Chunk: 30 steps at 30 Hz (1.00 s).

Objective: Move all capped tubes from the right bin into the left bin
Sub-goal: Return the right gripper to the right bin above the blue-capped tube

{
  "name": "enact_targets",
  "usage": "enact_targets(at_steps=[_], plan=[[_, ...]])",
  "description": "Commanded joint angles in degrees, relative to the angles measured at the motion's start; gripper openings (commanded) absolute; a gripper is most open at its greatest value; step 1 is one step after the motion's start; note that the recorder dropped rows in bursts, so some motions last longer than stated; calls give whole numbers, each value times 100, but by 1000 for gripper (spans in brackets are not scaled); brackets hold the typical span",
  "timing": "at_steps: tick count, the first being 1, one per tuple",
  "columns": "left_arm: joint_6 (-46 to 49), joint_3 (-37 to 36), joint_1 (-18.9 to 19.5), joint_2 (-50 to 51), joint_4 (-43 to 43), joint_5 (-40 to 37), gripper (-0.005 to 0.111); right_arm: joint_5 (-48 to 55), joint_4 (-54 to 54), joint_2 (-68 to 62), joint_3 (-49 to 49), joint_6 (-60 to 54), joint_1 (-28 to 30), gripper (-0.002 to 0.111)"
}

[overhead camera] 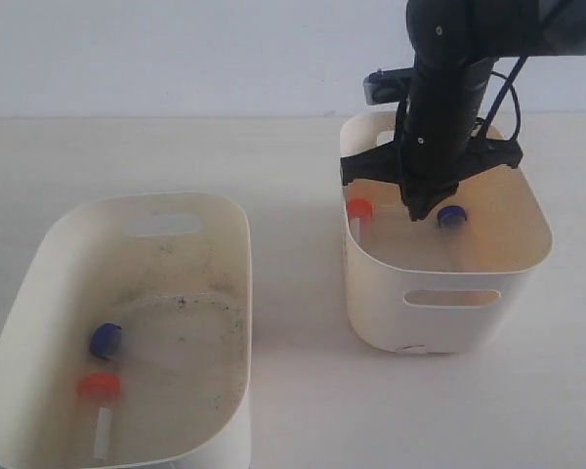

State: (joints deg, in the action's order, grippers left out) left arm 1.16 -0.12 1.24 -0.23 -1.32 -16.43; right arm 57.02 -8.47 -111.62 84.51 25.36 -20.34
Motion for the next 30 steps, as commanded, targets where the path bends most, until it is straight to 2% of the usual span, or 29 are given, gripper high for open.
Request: enact_targets(at_steps=[1, 12, 30], plan=[[-24, 12, 20, 23, -19, 37, 4, -195, 126, 17, 16, -221, 50, 0], [-24, 12, 20, 23, -19, 37, 4, -227, 327, 17, 16, -283, 406, 0], [-24, 12, 20, 23, -19, 19, 4, -772, 349, -4, 16, -325, 414, 0]])
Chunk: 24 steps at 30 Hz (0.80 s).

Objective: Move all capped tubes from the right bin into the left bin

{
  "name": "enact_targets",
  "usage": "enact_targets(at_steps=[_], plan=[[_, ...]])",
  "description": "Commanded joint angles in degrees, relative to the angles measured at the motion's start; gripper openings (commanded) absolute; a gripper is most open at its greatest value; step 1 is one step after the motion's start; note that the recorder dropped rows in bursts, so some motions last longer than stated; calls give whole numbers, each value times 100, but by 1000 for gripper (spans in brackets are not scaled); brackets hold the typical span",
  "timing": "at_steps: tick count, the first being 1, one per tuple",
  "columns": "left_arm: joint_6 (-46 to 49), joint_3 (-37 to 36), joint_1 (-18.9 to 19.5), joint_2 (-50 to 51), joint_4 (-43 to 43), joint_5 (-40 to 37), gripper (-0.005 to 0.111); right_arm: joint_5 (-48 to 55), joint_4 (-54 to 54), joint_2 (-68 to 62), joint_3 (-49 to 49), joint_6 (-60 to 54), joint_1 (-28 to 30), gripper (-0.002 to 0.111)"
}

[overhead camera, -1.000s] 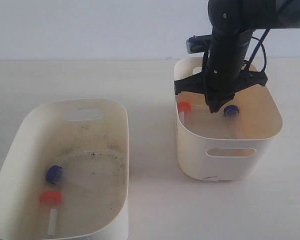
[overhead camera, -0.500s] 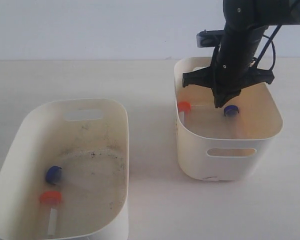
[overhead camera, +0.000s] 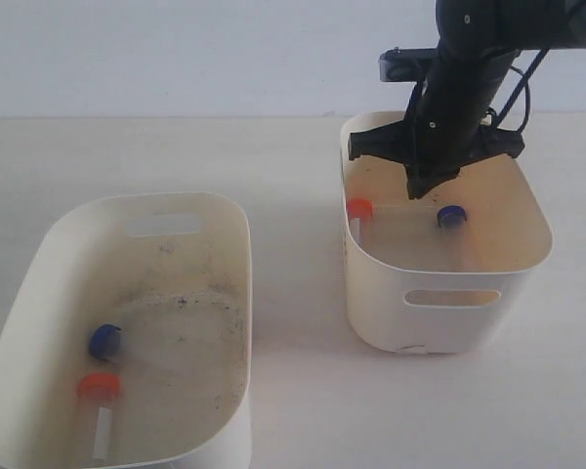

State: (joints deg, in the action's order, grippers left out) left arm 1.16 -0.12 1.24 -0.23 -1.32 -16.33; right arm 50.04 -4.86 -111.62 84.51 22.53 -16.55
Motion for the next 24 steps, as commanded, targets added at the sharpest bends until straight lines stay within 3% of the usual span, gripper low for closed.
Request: enact_targets(at_steps=[1, 13, 16, 20, 24], plan=[[-24, 12, 20, 23, -19, 9, 4, -73, -12, -28, 16, -41, 35, 0], [-24, 12, 20, 23, -19, 9, 4, -187, -178, -227, 16, 127, 35, 1], [-24, 12, 20, 23, -19, 9, 4, -199, -151, -251, 16, 127, 35, 14], [-24, 12, 20, 23, -19, 9, 4, -119, -151, -338, 16, 127, 35, 41], [-24, 12, 20, 23, -19, 9, 4, -46, -165, -423, 16, 127, 35, 53]])
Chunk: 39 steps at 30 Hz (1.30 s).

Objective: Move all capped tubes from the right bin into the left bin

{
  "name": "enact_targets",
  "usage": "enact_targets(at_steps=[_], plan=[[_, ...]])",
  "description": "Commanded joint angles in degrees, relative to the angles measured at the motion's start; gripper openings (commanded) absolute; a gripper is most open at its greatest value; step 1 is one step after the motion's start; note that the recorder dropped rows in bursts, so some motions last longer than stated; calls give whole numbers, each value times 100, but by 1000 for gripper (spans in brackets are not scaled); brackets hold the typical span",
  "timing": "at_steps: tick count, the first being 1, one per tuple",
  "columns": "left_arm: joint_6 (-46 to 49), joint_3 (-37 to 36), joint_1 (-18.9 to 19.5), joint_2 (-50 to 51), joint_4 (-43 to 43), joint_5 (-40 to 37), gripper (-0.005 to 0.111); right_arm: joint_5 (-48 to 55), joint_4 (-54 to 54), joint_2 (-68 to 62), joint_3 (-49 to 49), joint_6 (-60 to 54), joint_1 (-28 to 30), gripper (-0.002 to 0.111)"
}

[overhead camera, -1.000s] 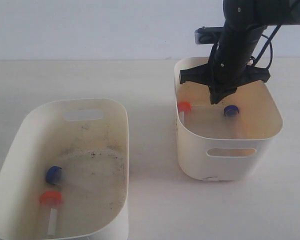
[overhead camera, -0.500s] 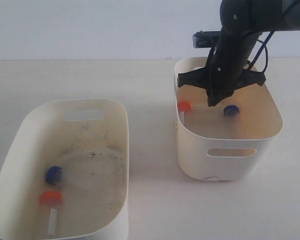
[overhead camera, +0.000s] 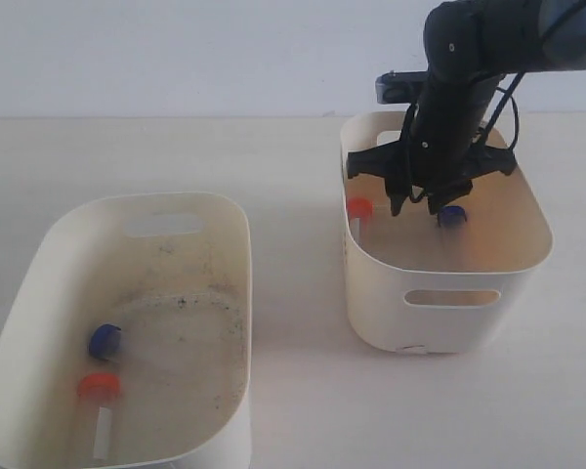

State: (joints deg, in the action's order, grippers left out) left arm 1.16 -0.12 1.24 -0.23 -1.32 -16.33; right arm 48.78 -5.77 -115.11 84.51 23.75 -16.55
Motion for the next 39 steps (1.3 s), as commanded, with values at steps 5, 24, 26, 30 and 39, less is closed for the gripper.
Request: enact_targets(at_steps=[5, 24, 26, 30, 39], plan=[[-24, 12, 20, 23, -19, 23, 4, 221, -320, -89, 16, 189, 35, 68], [-24, 12, 20, 23, -19, 23, 4, 423, -758, -89, 16, 331, 35, 86], [-24, 12, 20, 23, -19, 23, 4, 458, -851, -89, 16, 426, 35, 86], [-24, 12, 20, 23, -19, 23, 4, 533, -892, -89, 16, 488, 35, 86], [-24, 12, 20, 23, -19, 11, 4, 815, -1144, -284, 16, 670, 35, 86]])
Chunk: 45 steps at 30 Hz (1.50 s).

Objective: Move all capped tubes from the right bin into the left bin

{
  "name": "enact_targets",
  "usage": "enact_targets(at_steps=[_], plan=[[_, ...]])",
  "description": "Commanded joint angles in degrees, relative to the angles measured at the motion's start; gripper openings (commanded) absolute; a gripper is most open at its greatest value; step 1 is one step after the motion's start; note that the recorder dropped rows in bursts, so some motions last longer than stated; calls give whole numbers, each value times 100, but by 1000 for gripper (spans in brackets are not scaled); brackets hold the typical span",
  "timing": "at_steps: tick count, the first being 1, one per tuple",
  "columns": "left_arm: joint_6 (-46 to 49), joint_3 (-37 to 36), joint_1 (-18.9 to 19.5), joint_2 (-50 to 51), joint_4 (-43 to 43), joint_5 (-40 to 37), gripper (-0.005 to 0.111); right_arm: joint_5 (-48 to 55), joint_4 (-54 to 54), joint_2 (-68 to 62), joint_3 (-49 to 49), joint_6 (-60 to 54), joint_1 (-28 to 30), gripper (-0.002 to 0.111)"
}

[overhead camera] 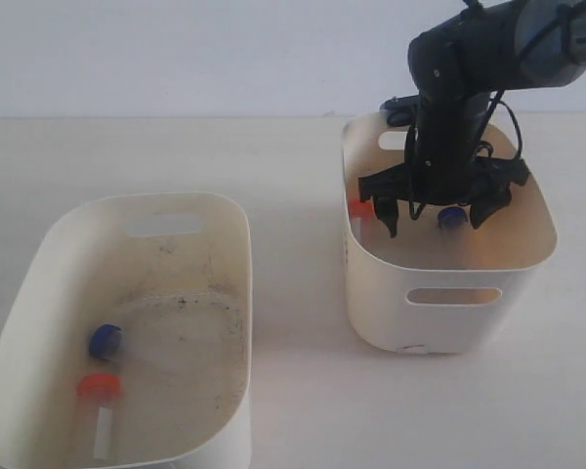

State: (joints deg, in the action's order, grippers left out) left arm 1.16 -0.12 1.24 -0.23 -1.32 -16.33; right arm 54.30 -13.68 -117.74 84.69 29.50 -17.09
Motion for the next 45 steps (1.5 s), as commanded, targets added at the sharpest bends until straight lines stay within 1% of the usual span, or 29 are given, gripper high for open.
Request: enact_targets(at_steps=[1, 24, 30, 38, 45], plan=[[-24, 12, 20, 23, -19, 11, 4, 263, -352, -20, -2, 130, 90, 86], [-24, 12, 20, 23, -19, 11, 4, 518, -285, -453, -2, 52, 90, 86], [-24, 12, 20, 23, -19, 21, 4, 250, 135, -482, -2, -230, 90, 86], [-24, 12, 20, 23, -19, 21, 4, -187, 1061, -482, -2, -1073, 90, 86], [-24, 12, 20, 23, -19, 21, 4, -146, 1169, -470, -2, -1168, 90, 86]])
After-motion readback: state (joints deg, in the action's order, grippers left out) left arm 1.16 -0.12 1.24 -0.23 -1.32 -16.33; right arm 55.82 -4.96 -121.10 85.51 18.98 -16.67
